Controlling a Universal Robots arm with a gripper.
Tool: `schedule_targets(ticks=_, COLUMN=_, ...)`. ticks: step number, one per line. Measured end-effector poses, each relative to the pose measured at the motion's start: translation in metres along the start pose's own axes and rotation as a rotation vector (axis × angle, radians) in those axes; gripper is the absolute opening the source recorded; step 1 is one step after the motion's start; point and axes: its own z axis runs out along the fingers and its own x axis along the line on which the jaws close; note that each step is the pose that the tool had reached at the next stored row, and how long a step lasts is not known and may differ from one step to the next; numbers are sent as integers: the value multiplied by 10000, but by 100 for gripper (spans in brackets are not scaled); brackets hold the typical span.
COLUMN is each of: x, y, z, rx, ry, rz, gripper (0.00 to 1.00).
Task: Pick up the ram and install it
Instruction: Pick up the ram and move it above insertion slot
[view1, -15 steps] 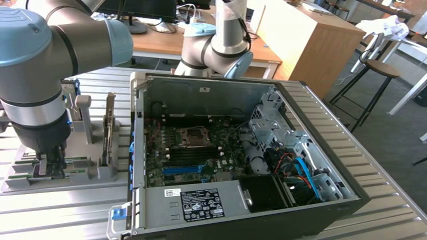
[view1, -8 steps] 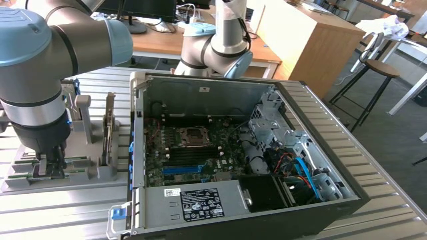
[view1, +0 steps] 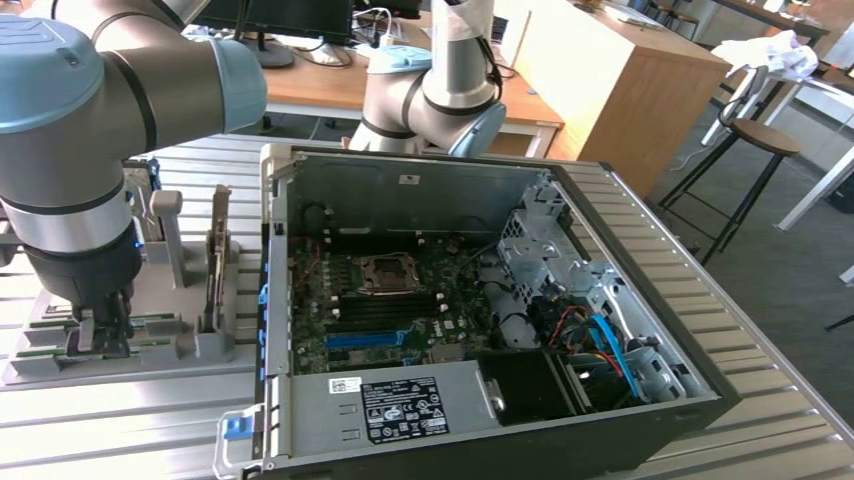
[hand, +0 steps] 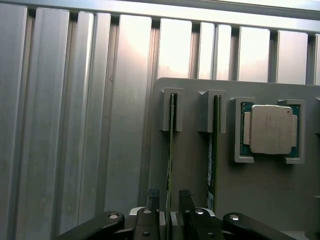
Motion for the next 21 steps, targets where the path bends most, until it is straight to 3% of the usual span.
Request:
schedule_targets(ticks=10, x=1, y=1, z=0, rx=0, ry=0, rz=1, gripper=30)
schedule_targets(ticks=12, x=1, y=1, z=0, rx=0, ry=0, rz=1, gripper=28)
schedule_targets(ticks=13, x=1, y=1, z=0, rx=0, ry=0, rz=0, gripper=21)
schedule_targets(ticks=21, x=2, y=0, z=-5, rx=1, ry=-1, rz=0, gripper=21)
